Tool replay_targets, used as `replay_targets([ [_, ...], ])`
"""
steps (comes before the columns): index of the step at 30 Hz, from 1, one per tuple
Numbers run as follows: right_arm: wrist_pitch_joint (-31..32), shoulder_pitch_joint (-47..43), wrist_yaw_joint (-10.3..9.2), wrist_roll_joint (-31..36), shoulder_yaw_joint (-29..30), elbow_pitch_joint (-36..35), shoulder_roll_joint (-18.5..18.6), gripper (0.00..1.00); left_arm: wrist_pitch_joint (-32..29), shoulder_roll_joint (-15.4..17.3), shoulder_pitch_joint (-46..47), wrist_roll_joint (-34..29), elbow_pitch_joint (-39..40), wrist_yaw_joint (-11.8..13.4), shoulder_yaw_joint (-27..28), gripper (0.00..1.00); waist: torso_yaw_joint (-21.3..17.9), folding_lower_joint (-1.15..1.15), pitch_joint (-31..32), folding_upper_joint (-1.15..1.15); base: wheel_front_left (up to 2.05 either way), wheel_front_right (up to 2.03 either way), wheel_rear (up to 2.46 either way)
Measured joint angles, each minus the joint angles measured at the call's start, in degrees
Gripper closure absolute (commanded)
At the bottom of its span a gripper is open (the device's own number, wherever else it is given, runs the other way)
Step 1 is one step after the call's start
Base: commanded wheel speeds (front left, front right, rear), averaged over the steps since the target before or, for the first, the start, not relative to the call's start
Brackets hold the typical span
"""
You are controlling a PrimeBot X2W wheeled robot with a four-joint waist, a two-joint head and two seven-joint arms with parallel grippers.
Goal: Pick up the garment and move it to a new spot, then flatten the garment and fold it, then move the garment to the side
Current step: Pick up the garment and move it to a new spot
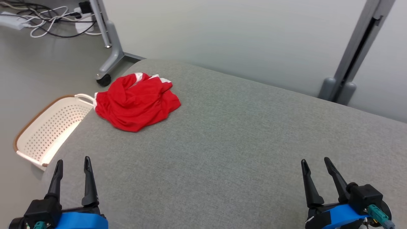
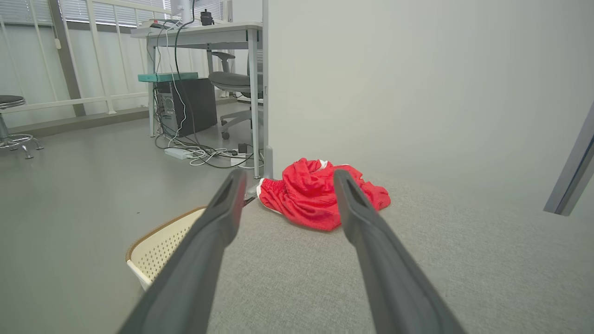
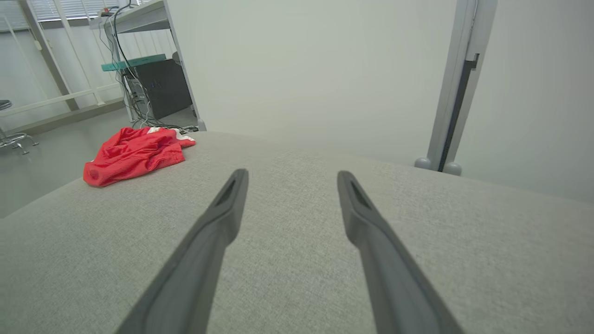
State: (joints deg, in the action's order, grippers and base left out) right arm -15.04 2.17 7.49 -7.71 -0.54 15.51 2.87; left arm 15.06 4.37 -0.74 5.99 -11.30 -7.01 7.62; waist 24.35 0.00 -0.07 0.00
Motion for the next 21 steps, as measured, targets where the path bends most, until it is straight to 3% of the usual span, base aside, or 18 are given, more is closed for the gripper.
replay_targets([
  [9,0.00,0.24,0.00,0.00,-0.45,0.10,-0.02,0.00,0.00,-0.15,-0.32,-0.03,0.31,0.16,1.26,0.00,5.41,0.00,-1.34,0.00,0.00,0.00,0.00],
  [21,0.00,0.80,0.00,0.14,-0.53,0.45,-0.04,0.00,0.00,0.21,1.08,0.11,0.05,0.24,3.30,0.00,3.44,0.00,-2.06,0.00,0.00,0.00,0.00],
])
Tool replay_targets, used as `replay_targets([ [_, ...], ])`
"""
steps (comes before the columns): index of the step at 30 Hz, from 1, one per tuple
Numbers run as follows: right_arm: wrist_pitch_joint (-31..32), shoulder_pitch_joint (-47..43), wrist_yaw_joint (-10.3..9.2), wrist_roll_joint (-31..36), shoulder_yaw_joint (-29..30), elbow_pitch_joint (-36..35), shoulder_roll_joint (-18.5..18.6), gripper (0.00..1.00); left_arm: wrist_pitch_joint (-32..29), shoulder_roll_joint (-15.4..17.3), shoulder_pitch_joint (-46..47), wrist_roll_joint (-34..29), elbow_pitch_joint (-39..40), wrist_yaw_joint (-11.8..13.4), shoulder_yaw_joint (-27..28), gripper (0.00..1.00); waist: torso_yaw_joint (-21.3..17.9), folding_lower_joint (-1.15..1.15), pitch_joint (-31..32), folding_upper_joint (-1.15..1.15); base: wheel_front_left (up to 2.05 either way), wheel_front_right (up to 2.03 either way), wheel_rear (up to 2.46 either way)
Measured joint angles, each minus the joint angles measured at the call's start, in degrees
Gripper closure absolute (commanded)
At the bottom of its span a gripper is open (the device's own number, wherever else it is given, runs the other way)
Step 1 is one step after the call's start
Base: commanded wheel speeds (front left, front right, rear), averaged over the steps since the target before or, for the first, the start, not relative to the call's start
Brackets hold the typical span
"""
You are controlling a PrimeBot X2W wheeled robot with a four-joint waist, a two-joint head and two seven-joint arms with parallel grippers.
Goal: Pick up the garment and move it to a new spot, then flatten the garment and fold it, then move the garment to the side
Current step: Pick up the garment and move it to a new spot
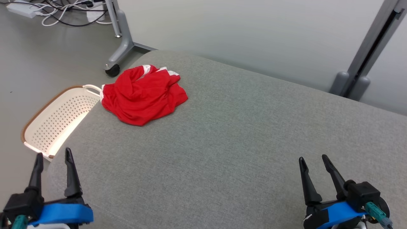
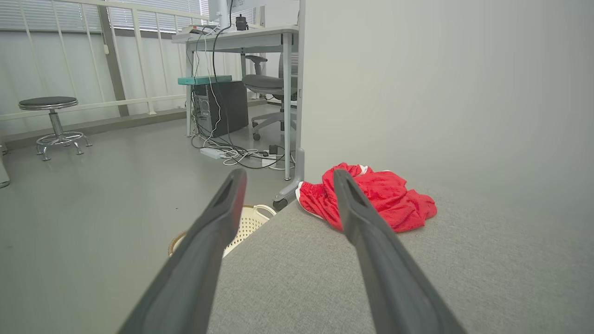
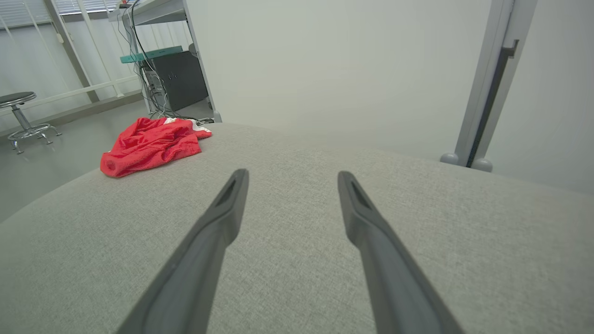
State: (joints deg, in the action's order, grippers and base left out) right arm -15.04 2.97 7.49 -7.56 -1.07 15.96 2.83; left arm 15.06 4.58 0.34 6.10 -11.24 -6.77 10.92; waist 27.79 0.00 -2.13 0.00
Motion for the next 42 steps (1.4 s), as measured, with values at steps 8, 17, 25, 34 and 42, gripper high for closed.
replay_targets([
  [8,0.19,2.19,0.00,2.34,0.77,-2.35,1.03,0.00,-0.01,4.11,11.58,2.02,-2.66,-0.11,2.79,0.00,-5.67,0.01,-4.82,0.00,0.00,0.00,0.00],
  [17,3.36,5.84,0.00,6.14,2.26,-11.31,3.76,0.00,0.01,10.26,27.34,3.76,-11.16,-0.31,5.57,0.00,-15.17,0.02,-15.71,-0.01,0.00,0.00,0.00],
  [25,5.98,6.86,0.00,8.53,5.79,-21.30,4.54,0.00,0.00,17.02,39.44,4.52,-22.60,-0.35,6.87,0.00,-22.31,0.02,-25.16,-0.01,0.00,0.00,0.00],
  [34,7.93,4.33,0.00,9.37,9.21,-27.88,4.70,0.00,-0.45,21.21,49.61,4.41,-41.45,-0.45,5.00,0.00,-24.68,0.01,-30.90,-0.01,0.00,0.00,0.00],
  [42,9.05,4.03,0.00,9.46,10.02,-31.33,4.85,0.00,-7.69,21.43,55.21,4.98,-55.42,-0.67,2.37,0.00,-24.27,0.00,-33.14,-0.01,0.00,0.00,0.00],
])
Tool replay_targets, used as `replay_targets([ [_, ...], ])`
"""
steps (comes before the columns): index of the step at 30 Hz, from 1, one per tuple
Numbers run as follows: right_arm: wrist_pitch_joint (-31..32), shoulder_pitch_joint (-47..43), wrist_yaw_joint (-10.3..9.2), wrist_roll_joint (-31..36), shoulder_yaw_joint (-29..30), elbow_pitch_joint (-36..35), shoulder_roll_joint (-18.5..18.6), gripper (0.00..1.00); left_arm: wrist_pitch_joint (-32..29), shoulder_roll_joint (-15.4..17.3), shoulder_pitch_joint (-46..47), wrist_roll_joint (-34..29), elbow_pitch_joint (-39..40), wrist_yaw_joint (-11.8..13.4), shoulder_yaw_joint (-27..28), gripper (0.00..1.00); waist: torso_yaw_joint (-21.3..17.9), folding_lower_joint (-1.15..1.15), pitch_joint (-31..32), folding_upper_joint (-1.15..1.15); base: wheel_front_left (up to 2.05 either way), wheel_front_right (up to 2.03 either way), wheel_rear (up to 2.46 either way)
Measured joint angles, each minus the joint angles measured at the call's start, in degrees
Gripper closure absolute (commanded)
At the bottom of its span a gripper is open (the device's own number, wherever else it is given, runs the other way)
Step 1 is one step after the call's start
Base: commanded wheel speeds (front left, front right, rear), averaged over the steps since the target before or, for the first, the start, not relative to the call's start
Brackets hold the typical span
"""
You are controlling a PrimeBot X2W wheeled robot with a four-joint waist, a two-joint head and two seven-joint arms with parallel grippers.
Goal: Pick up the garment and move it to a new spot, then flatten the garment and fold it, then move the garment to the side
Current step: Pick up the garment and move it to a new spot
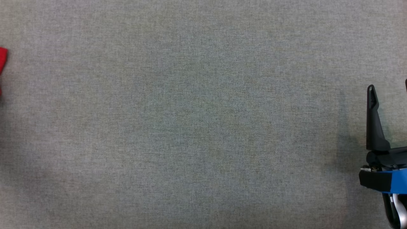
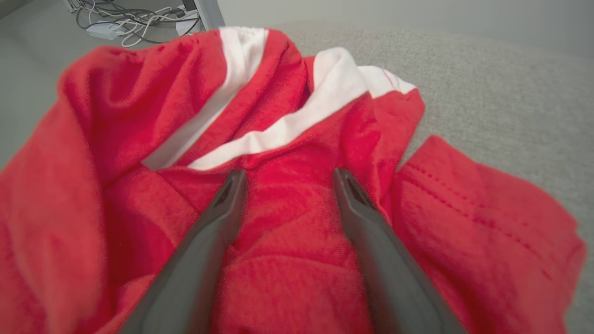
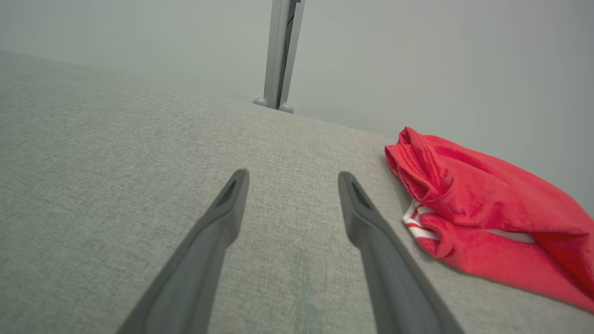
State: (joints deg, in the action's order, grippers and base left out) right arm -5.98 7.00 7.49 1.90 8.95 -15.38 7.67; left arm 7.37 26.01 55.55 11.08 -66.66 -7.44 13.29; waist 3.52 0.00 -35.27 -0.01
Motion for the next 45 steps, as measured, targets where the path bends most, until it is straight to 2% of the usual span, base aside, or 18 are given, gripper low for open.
replay_targets([
  [4,0.38,-0.05,0.00,0.00,-0.03,-0.31,0.00,0.00,-3.32,-0.03,1.76,0.90,-2.69,0.00,-1.04,0.00,0.37,-0.01,-0.17,0.01,0.00,0.00,0.00],
  [5,0.38,-0.05,0.00,0.00,-0.16,-0.31,-0.01,0.00,-4.20,-0.05,2.08,1.37,-3.09,0.00,-1.22,0.11,0.42,-0.01,-0.12,0.01,0.00,0.00,0.00],
  [7,0.38,-0.01,0.00,0.00,-0.46,-0.30,-0.08,0.00,-5.35,-0.02,2.31,1.76,-3.57,0.00,-1.61,0.80,0.50,-0.01,-0.01,0.02,0.00,0.00,0.00],
  [8,0.38,0.09,0.00,0.00,-0.65,-0.23,-0.11,0.00,-5.53,-0.03,2.35,2.09,-3.71,0.00,-1.92,1.00,0.50,-0.01,0.10,0.02,0.00,0.00,0.00],
  [14,-0.25,0.20,0.00,-0.58,-1.40,1.79,-0.47,0.00,-2.86,-0.04,1.88,2.99,-3.97,0.00,-3.72,1.00,0.40,0.00,1.97,0.01,0.00,0.00,0.00],
  [19,-1.83,0.76,0.00,-1.34,-2.42,4.67,-1.16,0.00,2.33,0.67,2.36,2.87,-1.68,0.00,-6.20,1.00,0.05,0.00,4.91,0.01,0.00,0.00,0.00],
  [23,-3.24,0.91,0.00,-2.21,-3.28,7.56,-1.86,0.00,5.59,0.74,4.10,2.50,2.49,0.00,-9.29,1.00,-0.32,0.00,7.72,0.01,0.00,0.00,0.00],
  [29,-5.66,1.31,0.00,-3.61,-4.82,12.46,-2.89,0.00,7.39,1.54,5.43,2.76,12.23,0.00,-14.63,1.00,-1.81,-0.01,12.08,0.01,0.00,0.00,0.00],
  [31,-6.62,1.35,0.00,-4.22,-5.31,14.71,-3.47,0.00,7.50,2.00,5.83,3.92,18.75,0.00,-17.73,1.00,-3.17,-0.01,14.07,0.01,0.00,0.00,0.00],
  [39,-8.51,1.27,0.00,-6.50,-7.55,19.90,-4.41,0.00,5.42,1.37,7.98,6.12,34.86,0.00,-24.54,1.00,-9.27,-0.01,18.25,0.02,0.00,0.00,0.00],
  [45,-8.98,1.70,0.00,-8.81,-10.42,22.67,-4.72,0.00,0.69,-1.87,9.82,7.60,42.44,-0.01,-28.58,1.00,-15.31,-0.01,19.89,0.02,0.00,0.00,0.00],
])
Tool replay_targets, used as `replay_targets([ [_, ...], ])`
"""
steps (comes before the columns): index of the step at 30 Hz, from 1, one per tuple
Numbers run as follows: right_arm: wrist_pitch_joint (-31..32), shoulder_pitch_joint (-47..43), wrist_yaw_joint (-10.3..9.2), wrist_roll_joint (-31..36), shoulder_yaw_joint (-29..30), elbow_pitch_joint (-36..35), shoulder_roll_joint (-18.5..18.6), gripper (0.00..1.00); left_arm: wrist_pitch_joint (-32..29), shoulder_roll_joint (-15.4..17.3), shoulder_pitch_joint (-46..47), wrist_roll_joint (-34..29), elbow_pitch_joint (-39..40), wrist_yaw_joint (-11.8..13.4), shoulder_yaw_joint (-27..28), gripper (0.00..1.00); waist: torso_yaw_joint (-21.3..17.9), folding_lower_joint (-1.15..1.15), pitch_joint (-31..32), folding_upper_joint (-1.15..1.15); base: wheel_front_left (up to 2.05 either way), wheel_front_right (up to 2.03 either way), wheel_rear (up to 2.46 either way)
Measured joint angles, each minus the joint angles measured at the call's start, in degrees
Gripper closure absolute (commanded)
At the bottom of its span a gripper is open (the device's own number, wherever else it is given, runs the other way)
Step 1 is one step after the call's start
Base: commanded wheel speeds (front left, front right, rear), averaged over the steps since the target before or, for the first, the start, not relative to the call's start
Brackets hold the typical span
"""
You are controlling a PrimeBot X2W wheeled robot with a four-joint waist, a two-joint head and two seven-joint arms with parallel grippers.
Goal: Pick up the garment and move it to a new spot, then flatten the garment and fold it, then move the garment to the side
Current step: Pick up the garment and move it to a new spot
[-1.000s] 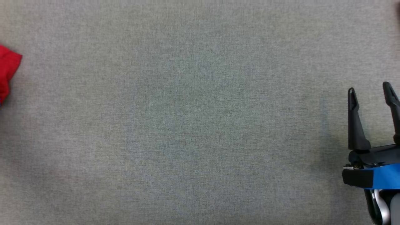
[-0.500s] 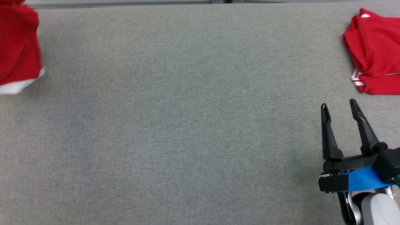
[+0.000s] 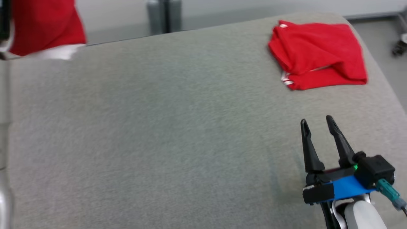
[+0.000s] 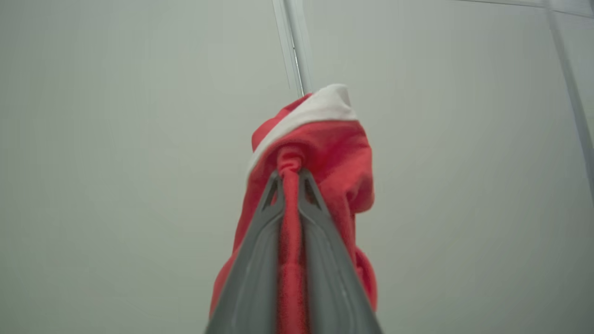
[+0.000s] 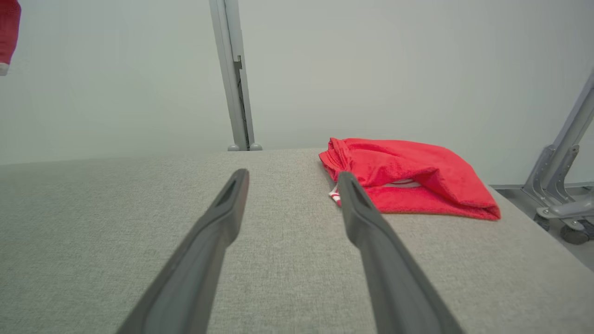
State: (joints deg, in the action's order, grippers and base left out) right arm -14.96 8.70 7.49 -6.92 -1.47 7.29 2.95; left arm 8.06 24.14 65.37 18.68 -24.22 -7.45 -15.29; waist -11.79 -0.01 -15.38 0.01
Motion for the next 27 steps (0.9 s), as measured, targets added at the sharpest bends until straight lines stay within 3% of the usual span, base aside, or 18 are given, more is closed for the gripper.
replay_targets([
  [6,-0.01,0.46,0.00,-3.61,-2.60,0.66,-0.03,0.00,-1.00,-6.02,-1.31,1.03,2.01,0.00,-4.47,1.00,-4.84,0.00,1.89,0.00,0.00,0.00,0.00],
  [12,-0.03,0.42,0.00,-5.11,-4.42,1.00,-0.05,0.00,-0.30,-8.83,-10.17,1.49,-0.46,0.01,-8.12,1.00,-7.86,0.00,3.66,0.00,0.00,0.00,0.00],
  [27,-0.07,-0.17,0.00,-5.28,-4.07,2.12,-0.08,0.00,4.77,-13.28,-34.96,4.55,-8.43,1.66,-13.15,1.00,-5.26,0.01,5.01,0.00,0.00,0.00,0.00],
])
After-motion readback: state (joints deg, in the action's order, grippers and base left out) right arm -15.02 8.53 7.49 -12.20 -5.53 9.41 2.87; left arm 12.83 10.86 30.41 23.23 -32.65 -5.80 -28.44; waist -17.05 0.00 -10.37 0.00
